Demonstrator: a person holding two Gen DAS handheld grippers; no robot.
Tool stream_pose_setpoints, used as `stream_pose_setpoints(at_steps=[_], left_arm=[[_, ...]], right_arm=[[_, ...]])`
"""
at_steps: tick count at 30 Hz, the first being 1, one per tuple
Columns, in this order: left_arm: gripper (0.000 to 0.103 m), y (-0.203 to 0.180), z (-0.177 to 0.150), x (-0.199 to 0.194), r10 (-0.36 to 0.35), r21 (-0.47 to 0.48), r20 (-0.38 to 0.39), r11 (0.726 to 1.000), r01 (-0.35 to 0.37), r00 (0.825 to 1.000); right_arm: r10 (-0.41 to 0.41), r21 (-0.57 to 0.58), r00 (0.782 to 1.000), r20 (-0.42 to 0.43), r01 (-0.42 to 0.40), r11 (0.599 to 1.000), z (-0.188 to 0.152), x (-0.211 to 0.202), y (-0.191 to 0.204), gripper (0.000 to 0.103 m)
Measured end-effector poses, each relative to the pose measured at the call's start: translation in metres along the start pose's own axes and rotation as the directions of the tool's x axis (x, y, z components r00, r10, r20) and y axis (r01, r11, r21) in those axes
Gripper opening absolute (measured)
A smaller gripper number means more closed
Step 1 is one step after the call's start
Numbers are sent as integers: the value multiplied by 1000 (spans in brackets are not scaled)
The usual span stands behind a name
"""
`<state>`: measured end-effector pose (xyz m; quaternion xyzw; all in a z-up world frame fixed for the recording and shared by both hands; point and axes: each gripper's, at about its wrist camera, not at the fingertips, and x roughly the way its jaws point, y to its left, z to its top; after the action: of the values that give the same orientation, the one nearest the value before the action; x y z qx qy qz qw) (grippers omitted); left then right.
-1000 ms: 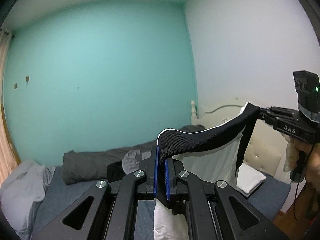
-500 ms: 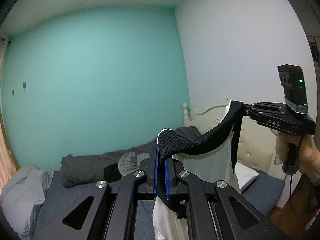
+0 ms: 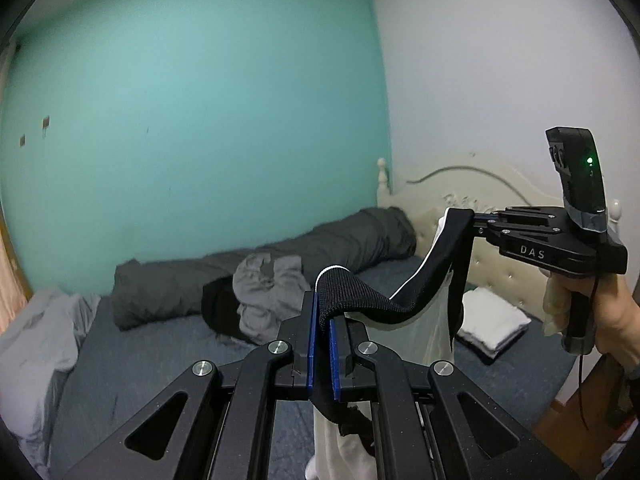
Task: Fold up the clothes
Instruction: 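Lift the white shirt by its hem with both tools and shake it out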
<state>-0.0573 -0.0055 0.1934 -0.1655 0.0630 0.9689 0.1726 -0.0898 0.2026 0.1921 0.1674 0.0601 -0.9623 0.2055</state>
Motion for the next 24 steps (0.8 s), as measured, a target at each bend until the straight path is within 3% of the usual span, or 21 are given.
stream_pose_setpoints(at_steps=[8, 12, 24], left_arm=[[5, 39, -26, 85, 19, -61, -97, 998, -25, 995], [5, 63, -37, 146, 21, -87, -148, 996, -34, 989], [5, 113, -92, 329, -6, -164, -305, 985, -46, 952]], right_arm=[[0, 34, 997, -81, 2, 999, -16, 88, -24, 3], [-7, 42, 992, -125, 12, 999, -23, 139, -41, 3], [-24, 83, 961, -276, 49, 995, -84, 310, -113, 3]])
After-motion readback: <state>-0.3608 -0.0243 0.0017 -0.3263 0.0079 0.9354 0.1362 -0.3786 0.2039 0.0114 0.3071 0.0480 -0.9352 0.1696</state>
